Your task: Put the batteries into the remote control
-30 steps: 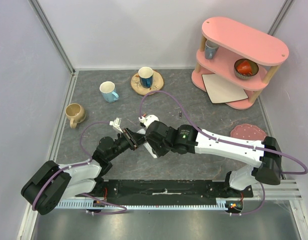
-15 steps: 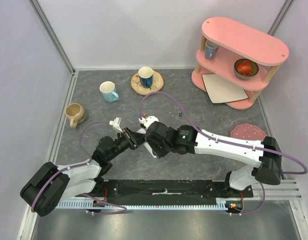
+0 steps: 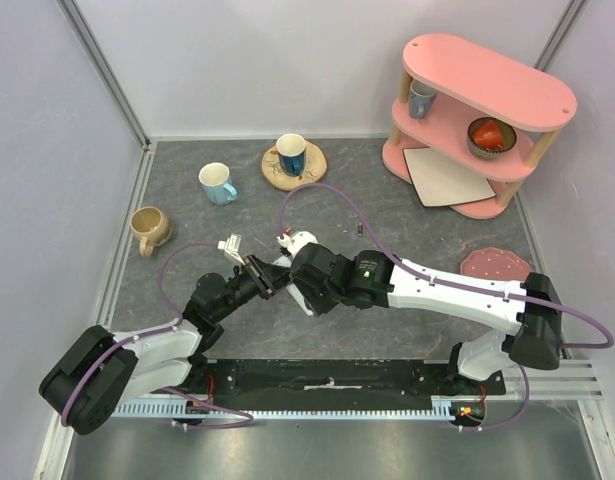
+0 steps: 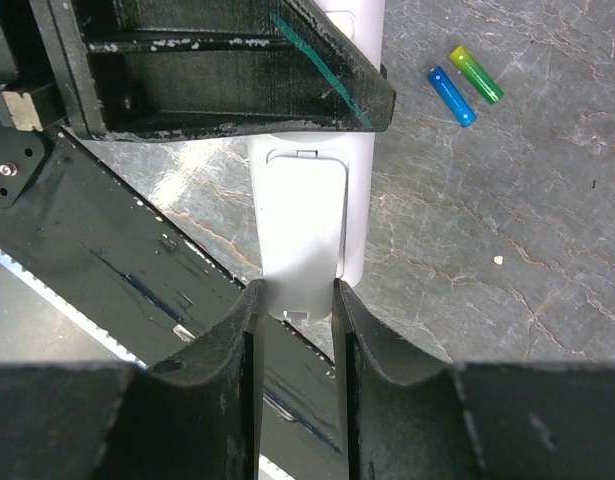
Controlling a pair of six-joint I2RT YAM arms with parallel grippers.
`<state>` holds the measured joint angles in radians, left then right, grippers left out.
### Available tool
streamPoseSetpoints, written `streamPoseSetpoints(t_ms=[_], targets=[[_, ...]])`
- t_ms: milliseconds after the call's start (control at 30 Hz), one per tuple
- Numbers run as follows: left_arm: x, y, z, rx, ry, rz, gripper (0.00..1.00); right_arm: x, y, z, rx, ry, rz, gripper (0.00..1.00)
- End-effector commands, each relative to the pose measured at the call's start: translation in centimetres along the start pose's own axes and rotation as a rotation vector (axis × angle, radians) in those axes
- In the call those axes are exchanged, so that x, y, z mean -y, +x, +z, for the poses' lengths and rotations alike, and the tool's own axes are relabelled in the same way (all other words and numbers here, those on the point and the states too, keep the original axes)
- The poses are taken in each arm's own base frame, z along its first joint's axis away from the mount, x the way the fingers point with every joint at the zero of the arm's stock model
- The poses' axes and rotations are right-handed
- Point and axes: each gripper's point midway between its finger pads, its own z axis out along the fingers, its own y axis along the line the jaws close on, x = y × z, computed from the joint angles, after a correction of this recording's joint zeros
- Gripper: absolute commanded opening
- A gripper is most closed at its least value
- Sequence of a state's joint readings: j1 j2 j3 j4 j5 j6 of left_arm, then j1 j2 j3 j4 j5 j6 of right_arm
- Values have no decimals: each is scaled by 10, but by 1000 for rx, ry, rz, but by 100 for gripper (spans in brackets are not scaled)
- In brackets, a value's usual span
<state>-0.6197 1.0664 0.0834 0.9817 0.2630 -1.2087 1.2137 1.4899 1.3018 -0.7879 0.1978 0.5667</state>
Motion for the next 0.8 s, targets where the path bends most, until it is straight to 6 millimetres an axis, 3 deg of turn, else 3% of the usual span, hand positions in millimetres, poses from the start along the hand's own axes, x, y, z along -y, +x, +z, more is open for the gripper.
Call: streamPoseSetpoints(t_ms=[0, 767], targets=[[27, -9, 3, 32, 94, 65, 2, 1, -6, -1, 12, 24, 0, 0], [44, 3, -3, -24, 189, 69, 2, -2, -7, 2, 4, 16, -20, 0]])
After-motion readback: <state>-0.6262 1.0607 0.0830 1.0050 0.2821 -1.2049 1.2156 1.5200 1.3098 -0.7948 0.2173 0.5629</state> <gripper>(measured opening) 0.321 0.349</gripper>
